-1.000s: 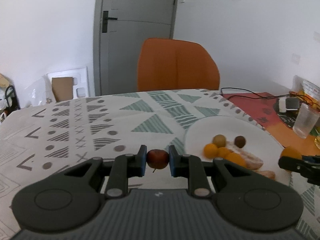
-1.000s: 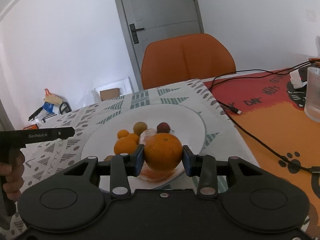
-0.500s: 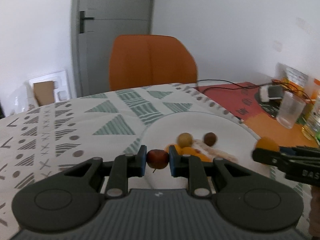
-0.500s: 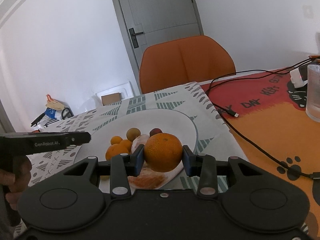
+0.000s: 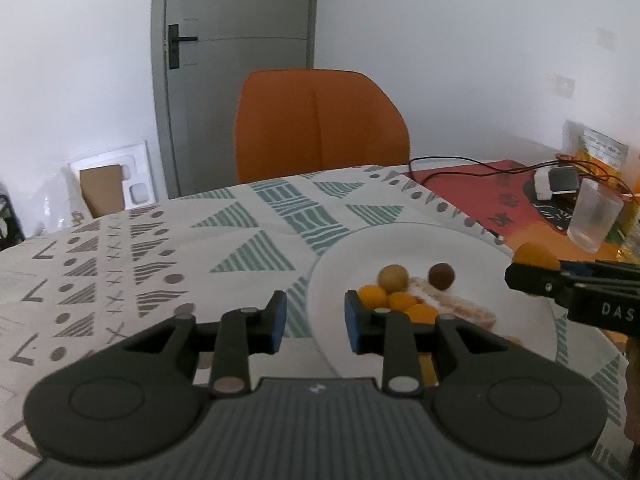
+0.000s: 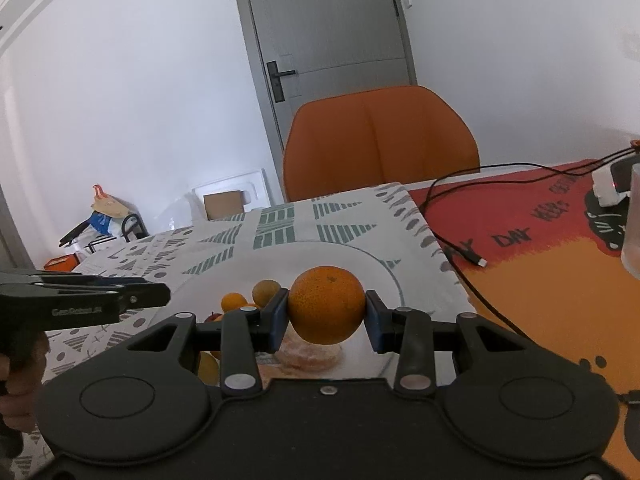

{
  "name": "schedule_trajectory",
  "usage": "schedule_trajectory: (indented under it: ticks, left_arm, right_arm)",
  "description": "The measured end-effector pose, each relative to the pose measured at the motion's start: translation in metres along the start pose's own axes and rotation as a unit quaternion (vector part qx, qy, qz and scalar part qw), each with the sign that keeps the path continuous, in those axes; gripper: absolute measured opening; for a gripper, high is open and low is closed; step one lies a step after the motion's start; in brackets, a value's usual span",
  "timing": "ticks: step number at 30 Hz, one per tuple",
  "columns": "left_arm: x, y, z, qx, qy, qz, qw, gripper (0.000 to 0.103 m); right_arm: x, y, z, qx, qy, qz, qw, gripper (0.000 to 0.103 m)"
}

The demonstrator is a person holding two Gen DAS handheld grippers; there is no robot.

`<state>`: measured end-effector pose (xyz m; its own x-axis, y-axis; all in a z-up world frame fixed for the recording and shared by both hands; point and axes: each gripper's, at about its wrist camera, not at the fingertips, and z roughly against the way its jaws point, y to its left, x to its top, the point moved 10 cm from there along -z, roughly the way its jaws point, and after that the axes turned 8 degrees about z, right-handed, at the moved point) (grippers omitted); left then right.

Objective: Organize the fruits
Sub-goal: 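Lower the apple and orange onto the plate and open both grippers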

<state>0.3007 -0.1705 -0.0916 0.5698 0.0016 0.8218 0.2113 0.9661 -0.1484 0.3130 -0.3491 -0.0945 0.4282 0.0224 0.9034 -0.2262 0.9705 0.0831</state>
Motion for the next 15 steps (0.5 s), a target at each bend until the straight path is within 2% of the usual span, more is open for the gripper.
schedule_trajectory:
  ticks: [2,5,7,8,15]
  left_arm:
    - [0.001,0.006,0.003,0.006,-0.002,0.002,1.0,0.038]
    - [0.002,0.015,0.008,0.014,-0.004,0.007,0.9999,0.043]
    - [0.001,0.02,0.01,0.018,-0.005,0.01,0.9998,0.047]
    - [0.001,0.022,0.011,0.021,-0.004,0.011,0.9997,0.05]
    - [-0.001,0.027,0.02,0.027,-0.004,0.014,0.9995,0.056]
  right_arm:
    - [0.002,0.002,-0.003,-0.013,-0.003,0.007,1.0,0.037]
    - [0.002,0.009,-0.006,-0.022,0.003,0.031,0.999,0.039]
    - [0.003,0.013,-0.004,-0.021,-0.002,0.039,0.999,0.052]
    - [0.004,0.015,-0.002,-0.02,-0.003,0.039,0.999,0.054]
    - [0.006,0.016,0.009,-0.016,-0.004,0.025,1.0,0.054]
